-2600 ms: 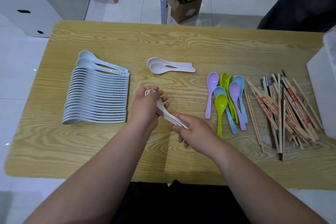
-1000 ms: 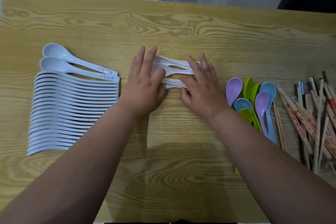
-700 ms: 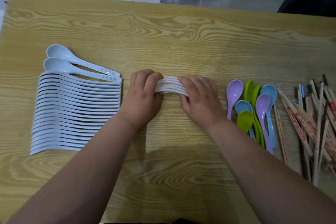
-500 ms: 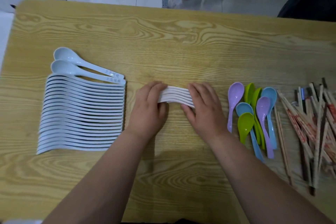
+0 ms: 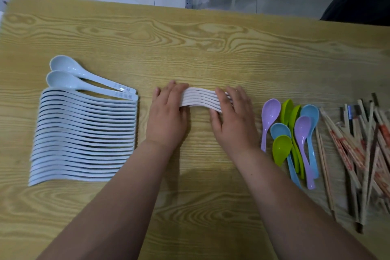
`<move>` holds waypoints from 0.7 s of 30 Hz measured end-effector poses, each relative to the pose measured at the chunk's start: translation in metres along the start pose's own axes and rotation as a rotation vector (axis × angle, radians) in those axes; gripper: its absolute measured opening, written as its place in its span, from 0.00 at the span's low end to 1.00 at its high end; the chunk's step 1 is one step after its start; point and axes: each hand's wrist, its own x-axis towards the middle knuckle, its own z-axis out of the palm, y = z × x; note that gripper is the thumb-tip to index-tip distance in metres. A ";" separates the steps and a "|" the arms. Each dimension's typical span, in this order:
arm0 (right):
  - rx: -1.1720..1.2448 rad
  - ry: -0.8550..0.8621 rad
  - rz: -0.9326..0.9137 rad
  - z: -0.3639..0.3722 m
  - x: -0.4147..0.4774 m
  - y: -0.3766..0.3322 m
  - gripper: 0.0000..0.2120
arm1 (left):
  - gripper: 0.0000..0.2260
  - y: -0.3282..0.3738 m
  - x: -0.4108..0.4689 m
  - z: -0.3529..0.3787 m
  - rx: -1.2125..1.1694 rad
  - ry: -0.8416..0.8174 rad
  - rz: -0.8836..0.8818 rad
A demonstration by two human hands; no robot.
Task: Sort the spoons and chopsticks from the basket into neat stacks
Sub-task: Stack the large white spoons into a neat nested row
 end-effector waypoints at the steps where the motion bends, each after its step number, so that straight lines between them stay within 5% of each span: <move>1: 0.001 -0.004 -0.020 0.001 0.005 0.003 0.22 | 0.24 -0.002 0.004 0.001 0.006 0.000 0.017; 21: 0.015 -0.030 -0.104 0.005 0.024 0.011 0.23 | 0.21 -0.018 0.019 0.003 -0.078 0.068 0.067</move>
